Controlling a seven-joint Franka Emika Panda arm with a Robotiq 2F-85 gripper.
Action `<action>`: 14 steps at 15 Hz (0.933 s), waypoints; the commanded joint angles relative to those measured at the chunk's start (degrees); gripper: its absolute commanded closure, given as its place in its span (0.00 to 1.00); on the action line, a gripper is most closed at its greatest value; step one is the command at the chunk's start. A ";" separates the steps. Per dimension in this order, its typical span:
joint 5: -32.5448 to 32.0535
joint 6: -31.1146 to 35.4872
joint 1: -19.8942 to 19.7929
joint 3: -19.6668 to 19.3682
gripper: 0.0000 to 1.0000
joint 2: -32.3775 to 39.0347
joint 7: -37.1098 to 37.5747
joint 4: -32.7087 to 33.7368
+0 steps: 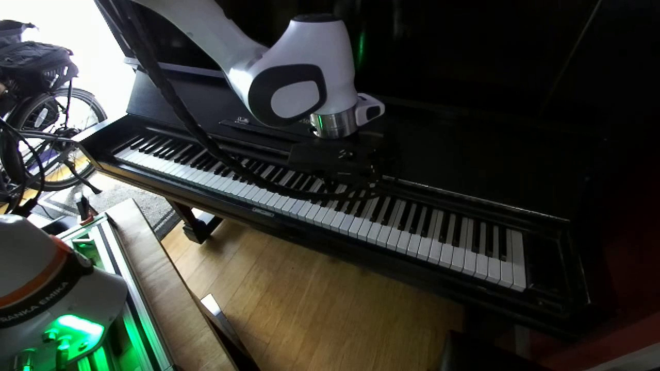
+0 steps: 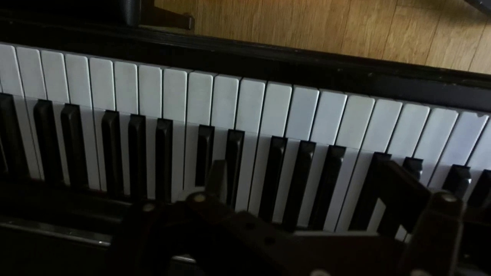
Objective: Press the third g key from the right on the piano
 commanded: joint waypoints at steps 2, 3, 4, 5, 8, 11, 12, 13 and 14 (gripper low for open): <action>-3.85 2.05 0.88 -1.27 0.00 -6.29 3.41 -5.47; -4.45 2.39 1.01 -1.42 0.00 -7.38 3.84 -6.27; -4.99 2.56 1.11 -1.51 0.00 -8.46 4.16 -6.96; -5.40 2.79 1.14 -1.55 0.00 -9.56 4.43 -7.76; -6.40 3.51 1.34 -1.75 0.00 -12.61 5.40 -9.80; -7.72 4.72 1.46 -2.00 0.00 -15.86 6.43 -12.02; -8.11 5.12 1.52 -2.07 0.00 -16.86 6.72 -12.62; -8.79 5.50 1.63 -2.09 0.00 -18.12 7.45 -13.38; -9.23 6.05 1.65 -2.11 0.00 -19.18 7.69 -14.01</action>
